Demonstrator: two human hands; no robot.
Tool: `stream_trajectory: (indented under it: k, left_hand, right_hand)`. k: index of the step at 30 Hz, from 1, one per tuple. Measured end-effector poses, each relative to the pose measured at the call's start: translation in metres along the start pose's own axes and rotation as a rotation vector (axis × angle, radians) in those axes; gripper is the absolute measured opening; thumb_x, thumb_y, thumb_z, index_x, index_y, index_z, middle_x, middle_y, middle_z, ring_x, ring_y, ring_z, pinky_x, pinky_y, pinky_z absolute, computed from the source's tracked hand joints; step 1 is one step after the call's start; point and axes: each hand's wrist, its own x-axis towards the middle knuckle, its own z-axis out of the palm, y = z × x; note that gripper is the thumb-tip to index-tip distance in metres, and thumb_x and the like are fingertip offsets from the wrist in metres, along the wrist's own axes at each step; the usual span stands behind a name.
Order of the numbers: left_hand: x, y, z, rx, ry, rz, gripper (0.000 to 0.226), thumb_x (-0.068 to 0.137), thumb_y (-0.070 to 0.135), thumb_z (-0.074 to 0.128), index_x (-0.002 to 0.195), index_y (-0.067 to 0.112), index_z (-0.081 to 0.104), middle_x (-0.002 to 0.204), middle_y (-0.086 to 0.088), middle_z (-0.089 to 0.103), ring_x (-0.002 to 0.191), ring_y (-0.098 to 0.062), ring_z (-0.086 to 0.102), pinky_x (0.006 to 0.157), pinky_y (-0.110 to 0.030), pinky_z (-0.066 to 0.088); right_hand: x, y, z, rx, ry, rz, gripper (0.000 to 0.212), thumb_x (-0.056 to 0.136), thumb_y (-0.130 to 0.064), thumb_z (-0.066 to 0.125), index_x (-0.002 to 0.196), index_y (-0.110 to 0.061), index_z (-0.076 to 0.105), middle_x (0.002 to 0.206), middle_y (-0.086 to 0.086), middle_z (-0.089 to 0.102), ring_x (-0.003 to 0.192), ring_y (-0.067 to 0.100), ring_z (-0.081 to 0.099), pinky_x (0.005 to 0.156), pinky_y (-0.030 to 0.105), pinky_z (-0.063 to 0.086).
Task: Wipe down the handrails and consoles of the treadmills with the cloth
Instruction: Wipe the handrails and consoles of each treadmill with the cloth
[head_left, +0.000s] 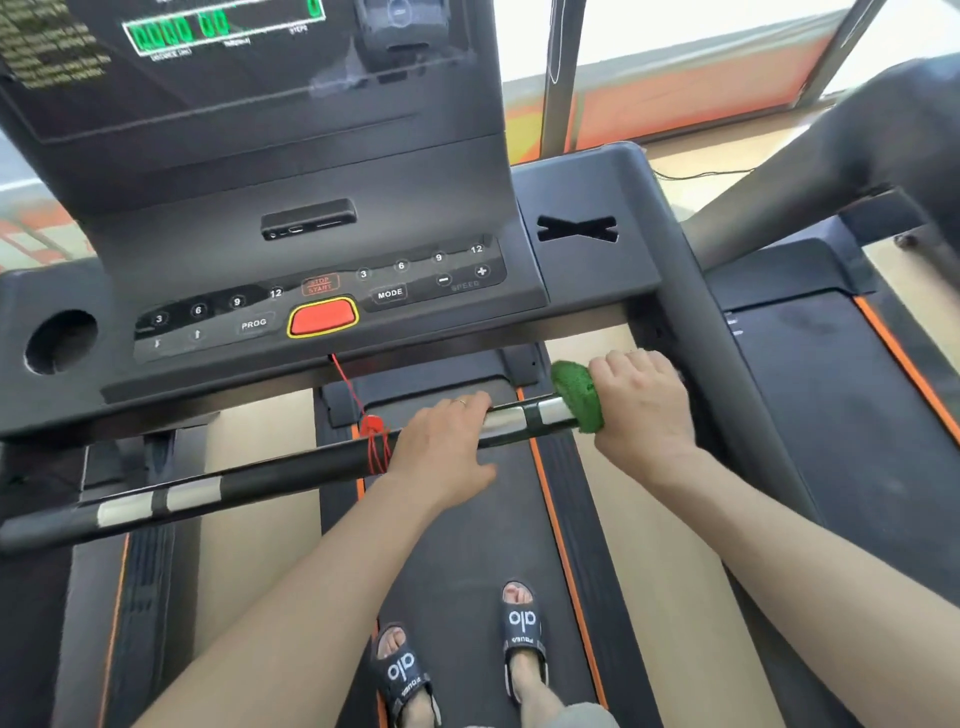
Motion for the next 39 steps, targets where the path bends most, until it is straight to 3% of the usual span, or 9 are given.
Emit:
stream_trajectory:
  k: [3,6,10,17,20,23,28,35,39]
  left_hand:
    - [0.003,0.003,-0.003,0.018,-0.035,-0.009,0.057,0.082,0.038,0.073,0.128,0.02,0.044,0.117,0.0,0.059,0.109,-0.027,0.057,0.081,-0.035,0.039]
    - [0.004,-0.001,0.001,-0.051,-0.042,-0.068,0.056,0.075,0.033,0.074,0.123,0.02,0.048,0.116,0.001,0.061,0.108,-0.028,0.059,0.081,-0.036,0.048]
    - [0.003,-0.003,-0.001,-0.029,-0.052,-0.079,0.046,0.076,0.024,0.071,0.115,0.018,0.047,0.11,-0.001,0.06,0.104,-0.029,0.059,0.076,-0.036,0.045]
    - [0.0,-0.001,-0.006,0.008,-0.044,-0.01,0.04,0.078,0.025,0.071,0.104,0.02,0.041,0.095,0.003,0.049,0.092,-0.027,0.055,0.068,-0.035,0.033]
    - [0.0,-0.003,-0.007,0.012,-0.049,0.004,0.038,0.077,0.019,0.068,0.098,0.021,0.036,0.094,0.002,0.047,0.088,-0.026,0.05,0.067,-0.035,0.031]
    - [0.0,-0.002,-0.007,0.018,-0.053,-0.007,0.037,0.078,0.012,0.066,0.095,0.02,0.034,0.094,0.001,0.047,0.091,-0.028,0.054,0.066,-0.035,0.031]
    - [0.003,-0.007,-0.004,0.001,-0.063,-0.02,0.042,0.08,0.012,0.066,0.116,0.014,0.045,0.116,-0.005,0.057,0.109,-0.029,0.058,0.072,-0.033,0.036]
    - [0.001,-0.009,-0.004,0.007,-0.065,0.045,0.041,0.076,0.012,0.066,0.099,0.021,0.034,0.096,0.001,0.048,0.09,-0.027,0.053,0.065,-0.035,0.034]
    - [0.001,-0.004,-0.008,0.021,-0.054,0.027,0.041,0.078,0.012,0.067,0.098,0.022,0.033,0.093,0.002,0.044,0.083,-0.023,0.048,0.062,-0.033,0.032]
  right_hand:
    - [0.01,-0.038,-0.005,0.003,-0.061,-0.135,0.049,0.04,-0.018,0.079,0.084,-0.015,0.058,0.077,0.005,0.063,0.072,0.03,0.061,0.071,0.038,0.042]
    - [0.023,-0.086,-0.008,0.117,-0.091,-0.21,0.047,0.054,-0.03,0.081,0.093,-0.015,0.06,0.087,0.003,0.067,0.08,0.028,0.065,0.071,0.036,0.037]
    - [0.023,-0.075,-0.007,0.097,-0.055,-0.305,0.044,0.049,-0.02,0.08,0.086,-0.015,0.057,0.077,0.002,0.065,0.069,0.028,0.064,0.063,0.034,0.031]
    - [0.01,0.019,0.001,-0.081,-0.015,-0.15,0.041,0.046,-0.005,0.076,0.079,-0.016,0.053,0.072,0.003,0.058,0.069,0.032,0.056,0.063,0.036,0.041]
    - [0.008,-0.001,-0.004,-0.065,-0.037,-0.055,0.044,0.041,-0.01,0.078,0.078,-0.015,0.056,0.071,0.004,0.061,0.069,0.032,0.058,0.067,0.037,0.041]
    - [0.015,-0.035,-0.008,-0.025,-0.081,-0.103,0.041,0.053,-0.02,0.076,0.089,-0.017,0.058,0.083,0.004,0.066,0.08,0.03,0.063,0.076,0.038,0.041]
    - [0.023,-0.1,0.001,0.169,-0.073,-0.164,0.041,0.05,-0.016,0.075,0.086,-0.014,0.057,0.077,0.004,0.064,0.073,0.031,0.063,0.068,0.036,0.039]
    - [0.01,0.021,-0.002,-0.067,-0.041,-0.138,0.041,0.052,-0.007,0.075,0.085,-0.018,0.055,0.077,0.001,0.063,0.075,0.029,0.062,0.072,0.037,0.046]
    - [0.012,0.012,-0.009,-0.043,-0.111,-0.061,0.033,0.061,-0.018,0.074,0.087,-0.019,0.054,0.081,0.001,0.065,0.079,0.03,0.062,0.078,0.038,0.044]
